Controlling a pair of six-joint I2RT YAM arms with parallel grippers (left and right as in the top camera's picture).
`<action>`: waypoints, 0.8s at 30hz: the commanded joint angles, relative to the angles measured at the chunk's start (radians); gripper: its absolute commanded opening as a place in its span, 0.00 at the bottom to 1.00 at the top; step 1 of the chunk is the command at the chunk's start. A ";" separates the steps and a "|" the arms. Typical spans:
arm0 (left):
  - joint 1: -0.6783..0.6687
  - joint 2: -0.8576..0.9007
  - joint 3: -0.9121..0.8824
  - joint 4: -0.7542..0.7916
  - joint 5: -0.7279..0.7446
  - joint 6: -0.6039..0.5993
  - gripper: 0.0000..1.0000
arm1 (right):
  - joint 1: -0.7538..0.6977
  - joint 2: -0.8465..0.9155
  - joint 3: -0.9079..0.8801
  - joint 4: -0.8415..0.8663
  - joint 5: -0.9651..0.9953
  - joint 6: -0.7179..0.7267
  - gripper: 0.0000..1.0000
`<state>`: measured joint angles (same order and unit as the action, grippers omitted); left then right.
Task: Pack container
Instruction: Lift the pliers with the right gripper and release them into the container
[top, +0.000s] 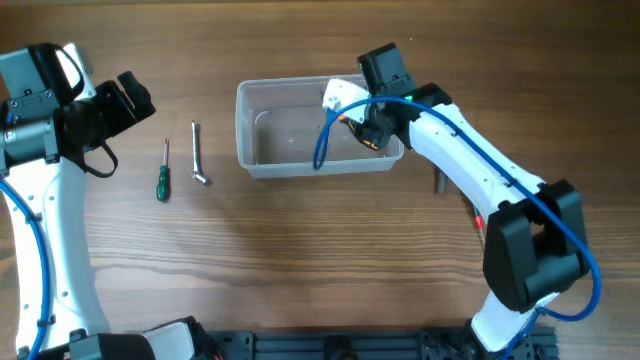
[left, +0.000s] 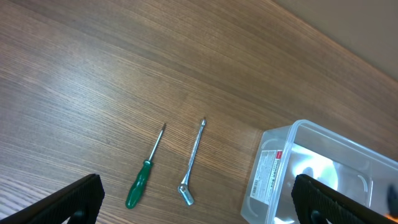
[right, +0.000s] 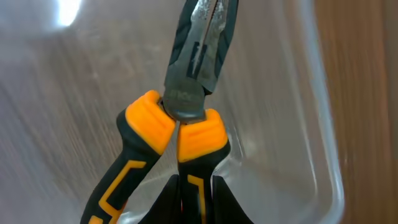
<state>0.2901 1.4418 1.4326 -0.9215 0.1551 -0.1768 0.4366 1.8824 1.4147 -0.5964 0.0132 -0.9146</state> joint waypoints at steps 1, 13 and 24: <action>0.004 -0.002 0.014 -0.001 0.008 0.016 1.00 | -0.013 0.066 0.010 0.039 -0.069 -0.212 0.05; 0.004 -0.002 0.014 -0.001 0.008 0.016 1.00 | -0.025 0.178 0.011 0.296 0.076 -0.158 0.49; 0.004 -0.002 0.014 -0.001 0.008 0.016 1.00 | -0.112 -0.340 0.066 -0.093 0.126 1.038 0.71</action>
<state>0.2901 1.4418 1.4326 -0.9249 0.1551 -0.1768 0.3828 1.6363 1.4582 -0.6224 0.1249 -0.1730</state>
